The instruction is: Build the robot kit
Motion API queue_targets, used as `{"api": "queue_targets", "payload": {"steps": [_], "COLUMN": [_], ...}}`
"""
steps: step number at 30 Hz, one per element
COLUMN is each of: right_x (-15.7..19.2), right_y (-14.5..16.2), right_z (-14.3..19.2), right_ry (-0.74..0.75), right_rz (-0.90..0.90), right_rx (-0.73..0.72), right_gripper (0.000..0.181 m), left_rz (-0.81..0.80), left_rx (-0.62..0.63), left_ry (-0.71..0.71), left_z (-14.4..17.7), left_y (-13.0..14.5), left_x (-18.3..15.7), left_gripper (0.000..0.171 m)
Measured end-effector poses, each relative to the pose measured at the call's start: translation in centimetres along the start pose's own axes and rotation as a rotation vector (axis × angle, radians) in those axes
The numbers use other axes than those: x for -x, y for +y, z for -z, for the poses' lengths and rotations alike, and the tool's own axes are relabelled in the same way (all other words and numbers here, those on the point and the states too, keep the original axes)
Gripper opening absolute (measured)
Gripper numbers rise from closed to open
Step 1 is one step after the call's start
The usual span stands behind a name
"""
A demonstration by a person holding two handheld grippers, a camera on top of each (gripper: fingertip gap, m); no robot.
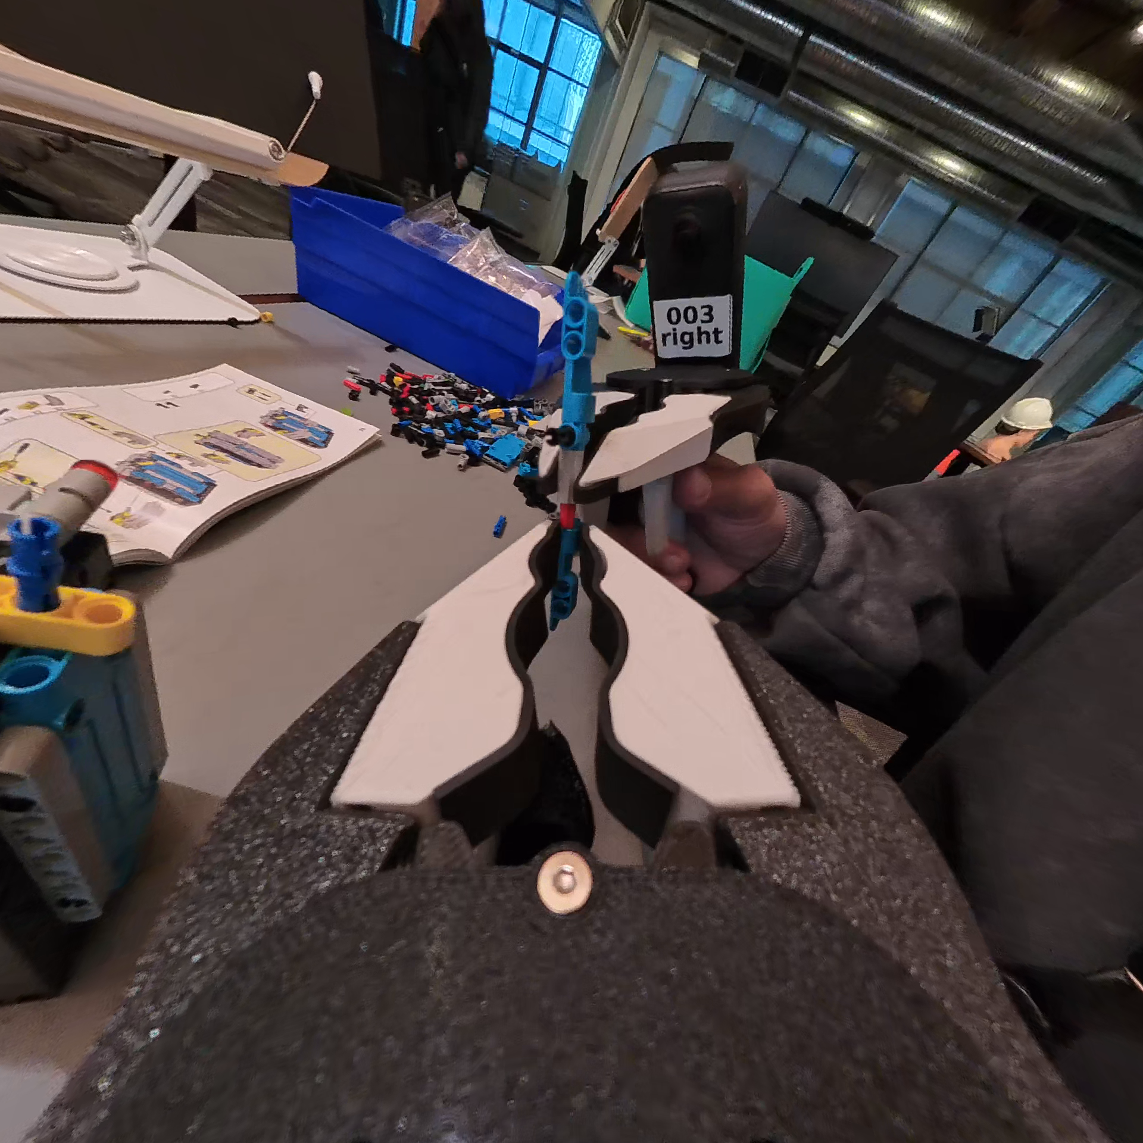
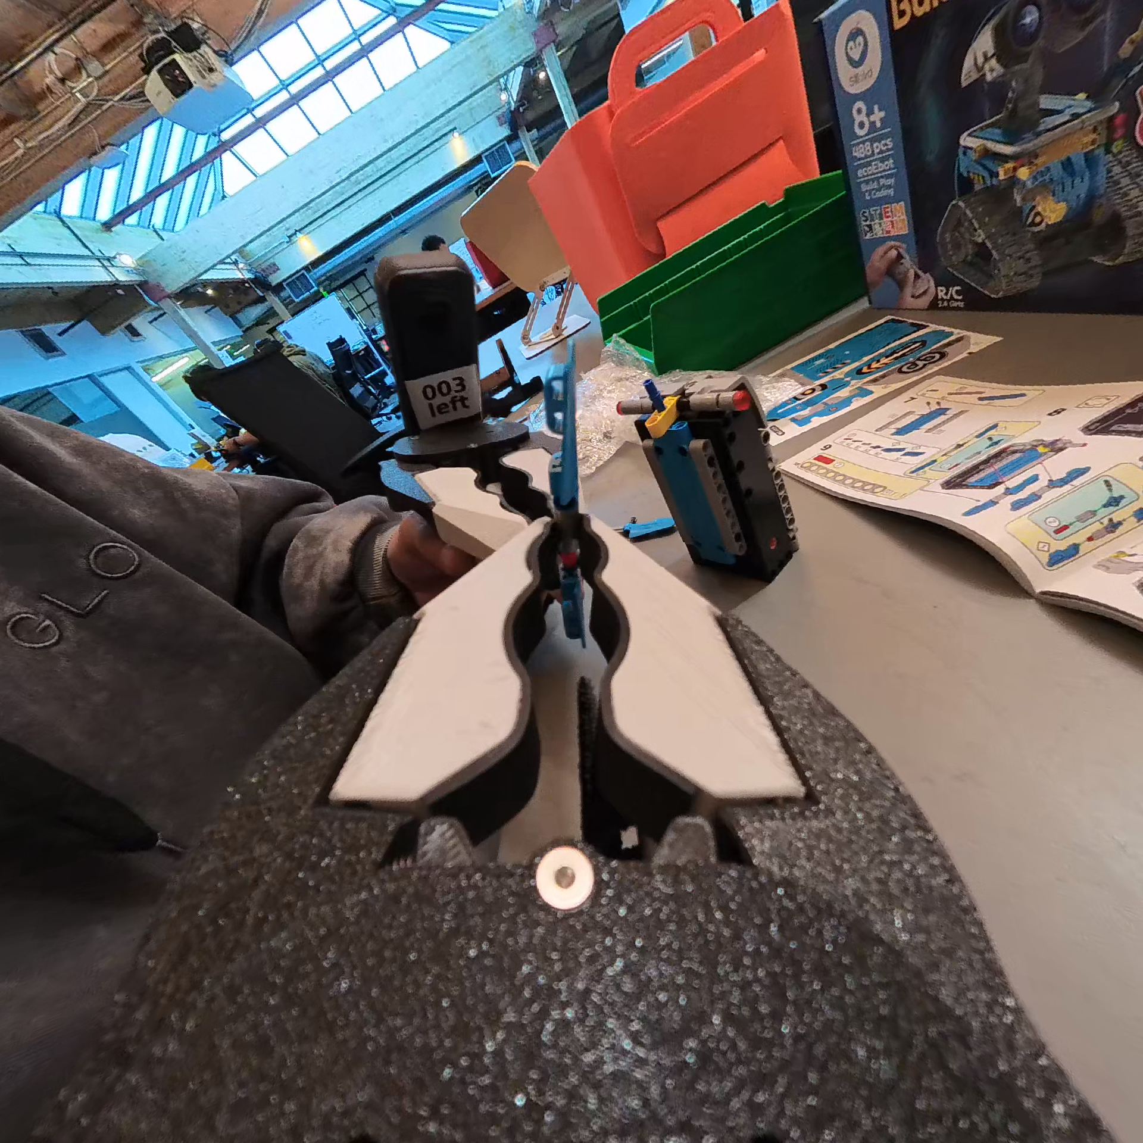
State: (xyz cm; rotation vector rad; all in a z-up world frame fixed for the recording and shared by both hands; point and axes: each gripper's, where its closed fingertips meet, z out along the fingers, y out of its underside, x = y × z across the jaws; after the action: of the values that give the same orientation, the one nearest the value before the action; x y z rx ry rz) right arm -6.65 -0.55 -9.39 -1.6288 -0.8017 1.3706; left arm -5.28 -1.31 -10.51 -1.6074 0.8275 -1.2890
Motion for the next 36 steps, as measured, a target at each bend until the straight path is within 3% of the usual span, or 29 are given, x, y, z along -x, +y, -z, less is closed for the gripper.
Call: {"api": "queue_targets", "payload": {"steps": [20,30,36], "right_x": [-1.6,-1.7,-0.7], "right_y": [0.8,0.8,0.3], "right_z": [-0.3,-0.4,-0.2], "right_ry": [0.127,0.118,0.021], "right_rz": [0.036,0.012,-0.005], "right_rx": [0.037,0.029,-0.001], "right_gripper": [0.007,0.006,0.007], "left_rz": [-0.036,0.009,0.065], "left_rx": [0.047,0.030,-0.013], "left_ry": [-0.150,-0.149,-0.042], "left_z": [-0.2,-0.2,0.1], "left_y": [0.8,0.7,0.1], "left_x": [1.7,1.9,0.8], "left_gripper": [0.005,0.004,0.004]}}
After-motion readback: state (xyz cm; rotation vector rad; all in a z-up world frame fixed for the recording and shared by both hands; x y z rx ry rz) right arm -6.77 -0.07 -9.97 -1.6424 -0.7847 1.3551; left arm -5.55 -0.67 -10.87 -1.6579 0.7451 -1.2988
